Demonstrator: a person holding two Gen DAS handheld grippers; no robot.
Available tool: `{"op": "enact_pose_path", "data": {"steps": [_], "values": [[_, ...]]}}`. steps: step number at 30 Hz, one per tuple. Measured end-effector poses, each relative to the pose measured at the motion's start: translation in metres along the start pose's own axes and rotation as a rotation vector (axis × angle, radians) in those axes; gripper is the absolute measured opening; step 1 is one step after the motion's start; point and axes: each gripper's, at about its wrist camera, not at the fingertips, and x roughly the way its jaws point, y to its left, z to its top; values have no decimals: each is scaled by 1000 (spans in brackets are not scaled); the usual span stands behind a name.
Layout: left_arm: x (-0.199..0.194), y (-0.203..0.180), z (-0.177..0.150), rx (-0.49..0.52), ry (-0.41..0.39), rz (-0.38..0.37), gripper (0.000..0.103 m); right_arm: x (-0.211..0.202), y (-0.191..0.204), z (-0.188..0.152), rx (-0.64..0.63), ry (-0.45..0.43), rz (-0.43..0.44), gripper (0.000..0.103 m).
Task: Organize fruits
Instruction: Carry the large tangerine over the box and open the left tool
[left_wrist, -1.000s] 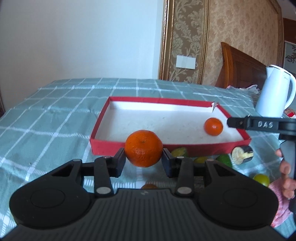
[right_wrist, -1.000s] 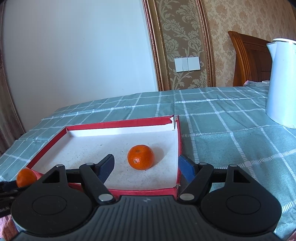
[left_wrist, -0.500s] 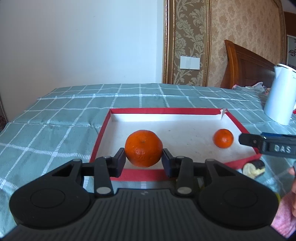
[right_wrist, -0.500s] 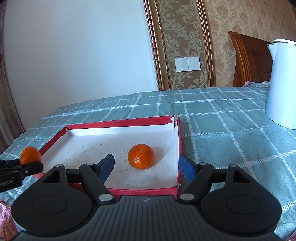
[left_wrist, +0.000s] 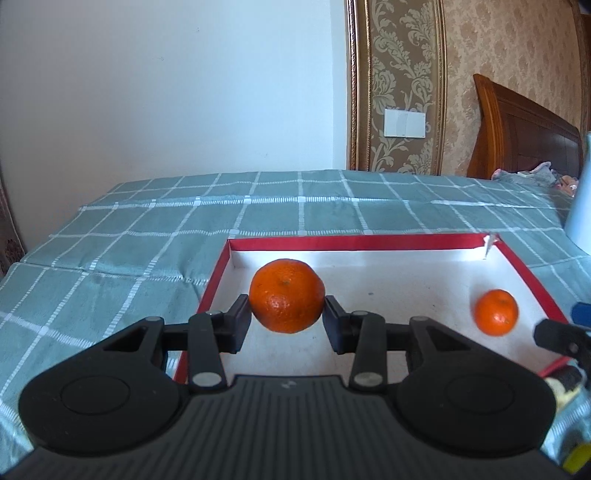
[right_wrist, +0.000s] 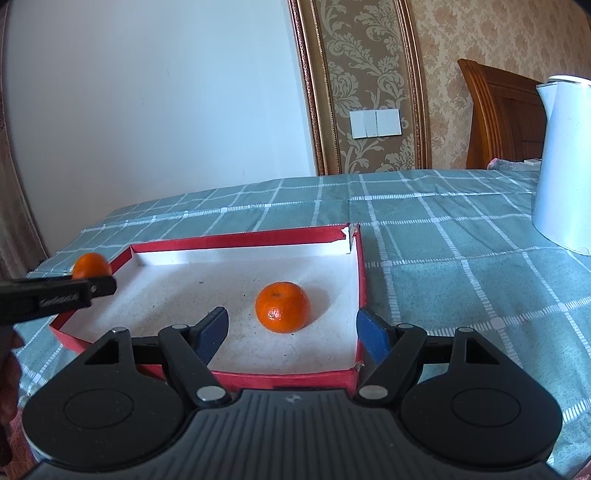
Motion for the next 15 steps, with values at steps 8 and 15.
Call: {"op": "enact_pose_path", "data": {"steps": [8, 15], "values": [[34, -4, 6, 17, 48, 21, 38, 2, 1, -1, -5, 12, -3, 76], [57, -6, 1, 20, 106, 28, 38, 5, 1, -1, -6, 20, 1, 76]]}}
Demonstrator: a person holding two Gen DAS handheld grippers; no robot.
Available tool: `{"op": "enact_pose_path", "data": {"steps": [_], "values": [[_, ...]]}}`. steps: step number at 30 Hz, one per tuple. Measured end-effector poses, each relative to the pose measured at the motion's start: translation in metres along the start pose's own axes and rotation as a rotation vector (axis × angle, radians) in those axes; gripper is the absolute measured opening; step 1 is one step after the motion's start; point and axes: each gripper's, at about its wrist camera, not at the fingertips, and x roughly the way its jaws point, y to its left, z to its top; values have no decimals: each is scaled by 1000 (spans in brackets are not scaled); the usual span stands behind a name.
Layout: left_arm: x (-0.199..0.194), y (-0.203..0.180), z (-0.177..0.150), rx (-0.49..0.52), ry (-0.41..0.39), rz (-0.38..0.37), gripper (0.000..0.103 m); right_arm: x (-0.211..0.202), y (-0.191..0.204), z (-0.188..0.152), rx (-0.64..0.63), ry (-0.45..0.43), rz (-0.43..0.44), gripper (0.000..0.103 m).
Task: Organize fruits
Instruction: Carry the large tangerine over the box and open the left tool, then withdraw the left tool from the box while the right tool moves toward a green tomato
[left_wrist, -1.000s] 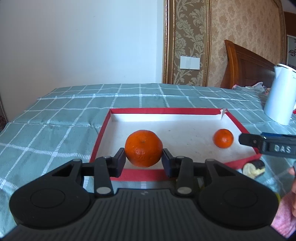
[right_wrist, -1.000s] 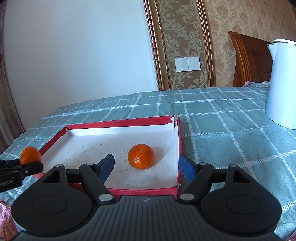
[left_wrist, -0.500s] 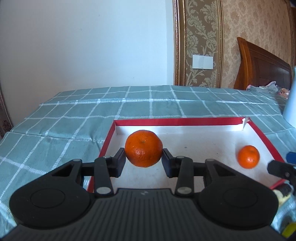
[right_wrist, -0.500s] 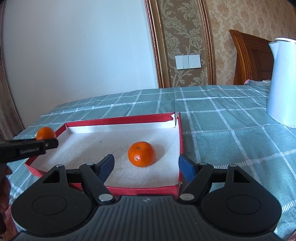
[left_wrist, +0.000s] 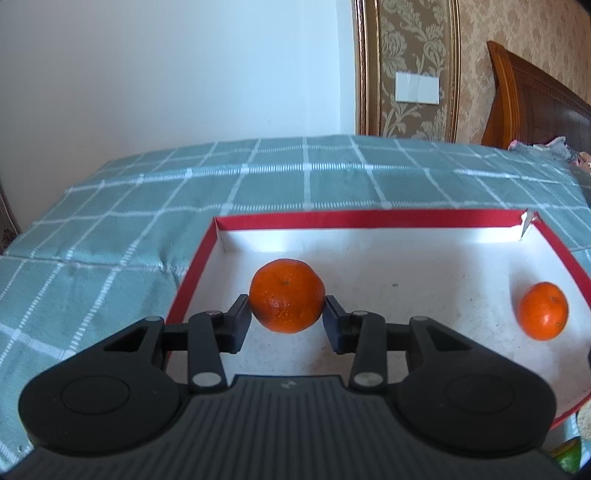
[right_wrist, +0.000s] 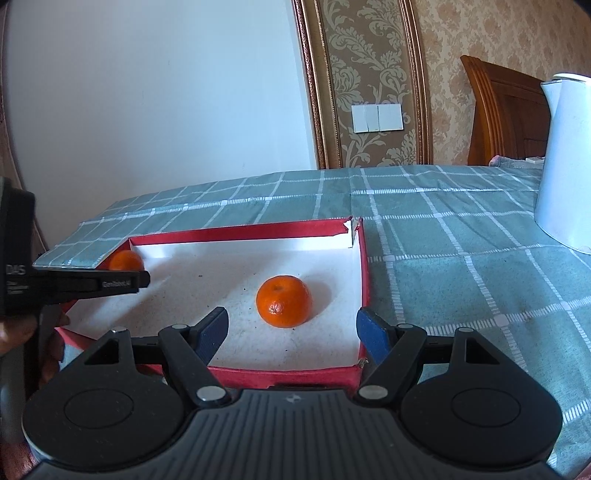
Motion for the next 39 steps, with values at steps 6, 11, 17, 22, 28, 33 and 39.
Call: {"op": "enact_pose_path", "data": {"steps": [6, 11, 17, 22, 28, 33, 39], "values": [[2, 0, 0, 2, -4, 3, 39, 1, 0, 0, 0, 2, 3, 76], [3, -1, 0, 18, -9, 48, 56, 1, 0, 0, 0, 4, 4, 76], [0, 4, -2, 19, 7, 45, 72, 1, 0, -1, 1, 6, 7, 78], [-10, 4, -4, 34, 10, 30, 77, 3, 0, -1, 2, 6, 7, 79], [-37, 10, -11, 38, -15, 29, 81, 3, -1, -1, 5, 3, 7, 79], [-79, 25, -31, 28, -87, 37, 94, 1, -3, 0, 5, -10, -32, 83], [-101, 45, -66, -28, -70, 27, 95, 0, -6, 0, 27, -16, -27, 83]]}}
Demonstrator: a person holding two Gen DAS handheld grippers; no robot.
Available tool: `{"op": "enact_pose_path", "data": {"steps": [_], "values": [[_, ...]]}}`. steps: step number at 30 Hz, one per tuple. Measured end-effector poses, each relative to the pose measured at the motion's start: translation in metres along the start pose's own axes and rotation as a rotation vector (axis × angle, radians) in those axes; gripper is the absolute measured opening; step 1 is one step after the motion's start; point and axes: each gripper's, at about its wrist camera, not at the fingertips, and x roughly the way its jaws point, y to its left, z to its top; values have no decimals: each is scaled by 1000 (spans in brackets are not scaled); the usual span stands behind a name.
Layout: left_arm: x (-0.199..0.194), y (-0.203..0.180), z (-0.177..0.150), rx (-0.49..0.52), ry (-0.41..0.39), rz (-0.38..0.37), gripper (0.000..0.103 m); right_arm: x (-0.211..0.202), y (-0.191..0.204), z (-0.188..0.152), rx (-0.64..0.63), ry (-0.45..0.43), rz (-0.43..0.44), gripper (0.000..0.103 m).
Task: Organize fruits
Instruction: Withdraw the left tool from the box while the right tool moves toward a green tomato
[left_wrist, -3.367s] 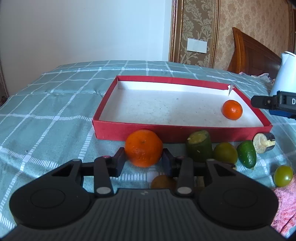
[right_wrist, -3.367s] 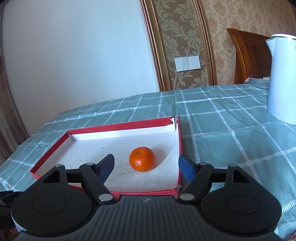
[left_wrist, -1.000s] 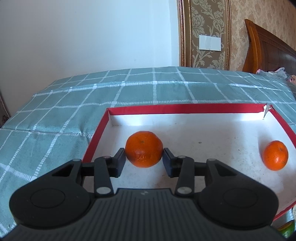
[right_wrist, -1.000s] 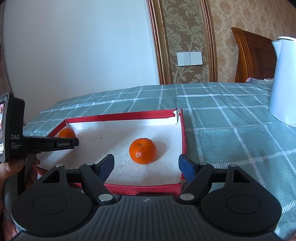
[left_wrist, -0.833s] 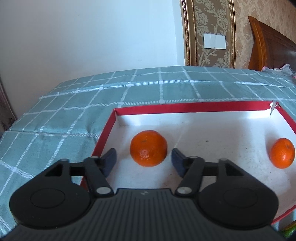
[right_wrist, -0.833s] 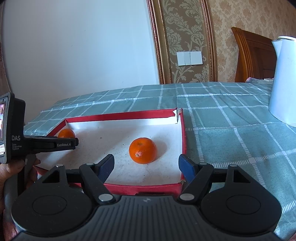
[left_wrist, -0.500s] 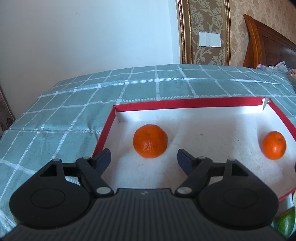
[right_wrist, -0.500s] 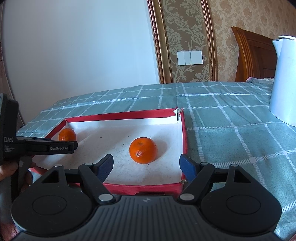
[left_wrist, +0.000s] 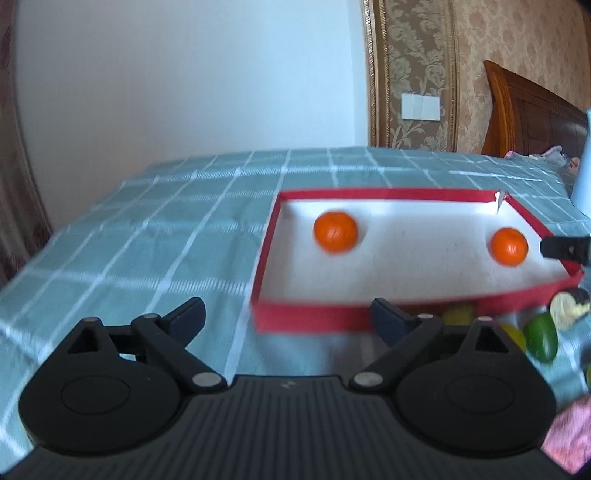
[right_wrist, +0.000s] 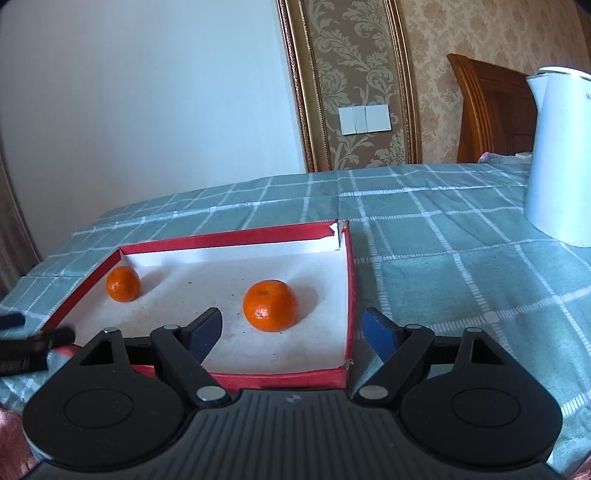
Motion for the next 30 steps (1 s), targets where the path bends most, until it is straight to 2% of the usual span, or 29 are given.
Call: {"op": "enact_pose_path", "data": {"steps": [3, 9, 13, 17, 19, 22, 26, 30], "values": [[-2, 14, -8, -63, 11, -7, 95, 0, 3, -1, -24, -5, -21, 83], [5, 26, -15, -105, 56, 4, 95, -11, -1, -6, -10, -12, -15, 83], [9, 30, -18, -119, 92, 1, 100, -51, -18, -19, 33, -28, 40, 83], [12, 29, -19, -104, 111, 5, 102, -88, -34, -38, 26, -44, 24, 83], [13, 27, -19, -97, 117, 8, 103, -98, -40, -45, 47, -37, 44, 83], [13, 26, -18, -92, 121, 15, 103, -99, -37, -51, 36, -8, 77, 83], [14, 26, -18, -87, 125, 21, 103, -91, -18, -60, -49, 3, 68, 83], [14, 25, -18, -87, 125, 21, 103, -86, -5, -65, -95, 11, 90, 74]]}}
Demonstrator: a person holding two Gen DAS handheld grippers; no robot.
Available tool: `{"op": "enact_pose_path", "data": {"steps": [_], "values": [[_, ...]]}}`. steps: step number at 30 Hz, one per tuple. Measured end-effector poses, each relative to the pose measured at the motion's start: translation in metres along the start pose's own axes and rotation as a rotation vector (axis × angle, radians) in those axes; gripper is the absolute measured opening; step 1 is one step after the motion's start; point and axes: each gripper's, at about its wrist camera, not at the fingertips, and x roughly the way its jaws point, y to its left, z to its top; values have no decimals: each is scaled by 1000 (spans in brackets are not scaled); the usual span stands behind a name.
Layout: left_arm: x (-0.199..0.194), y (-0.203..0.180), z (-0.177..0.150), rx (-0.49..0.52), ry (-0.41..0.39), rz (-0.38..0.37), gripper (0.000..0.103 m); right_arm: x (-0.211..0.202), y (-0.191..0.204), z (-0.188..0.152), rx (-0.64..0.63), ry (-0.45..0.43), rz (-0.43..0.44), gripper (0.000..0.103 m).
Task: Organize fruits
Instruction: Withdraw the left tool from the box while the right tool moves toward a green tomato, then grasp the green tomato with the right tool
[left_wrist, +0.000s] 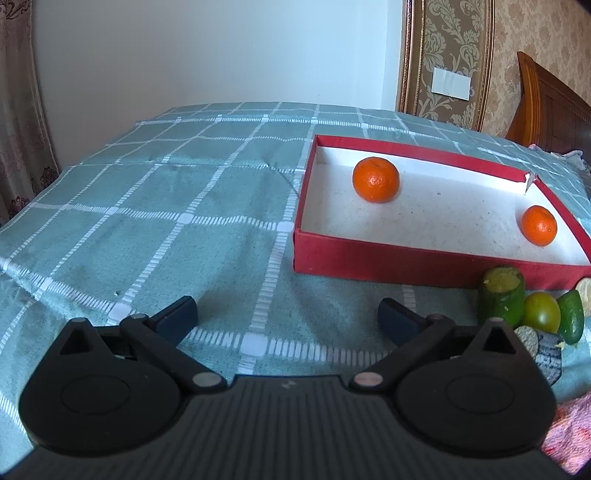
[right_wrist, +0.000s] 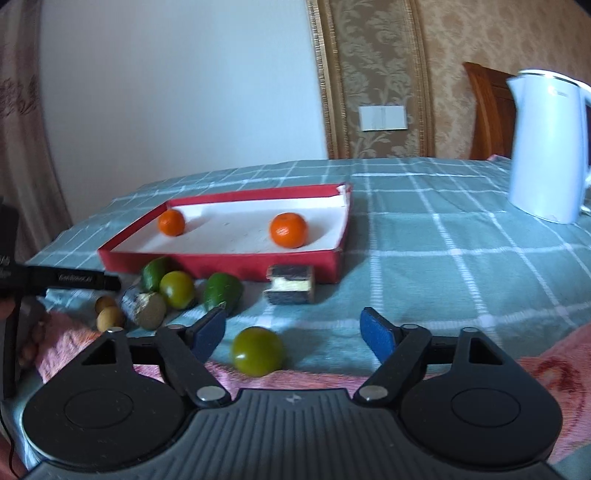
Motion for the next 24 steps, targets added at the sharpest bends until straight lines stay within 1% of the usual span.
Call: {"op": "enact_pose_path", "data": {"steps": [2, 4, 5, 7, 10, 11, 12, 16, 24], "values": [[0, 0, 0, 0, 0, 0, 103, 3, 6, -1, -26, 5, -9, 71], [0, 0, 0, 0, 0, 0, 103, 5, 10, -3, -41, 8, -8, 67], [0, 0, 0, 0, 0, 0, 103, 6, 12, -3, -47, 10, -5, 62], [0, 0, 0, 0, 0, 0, 103, 9, 17, -3, -65, 19, -15, 59], [0, 0, 0, 0, 0, 0, 103, 16, 25, -6, -102, 35, -40, 46], [0, 0, 0, 0, 0, 0, 103, 18, 27, -8, -110, 45, -41, 37], [0, 0, 0, 0, 0, 0, 103, 20, 29, -9, -113, 53, -47, 34], [0, 0, 0, -1, 0, 0, 103, 21, 37, -12, -156, 44, -87, 34], [0, 0, 0, -1, -1, 0, 103, 14, 29, -6, -104, 12, -84, 33]]}}
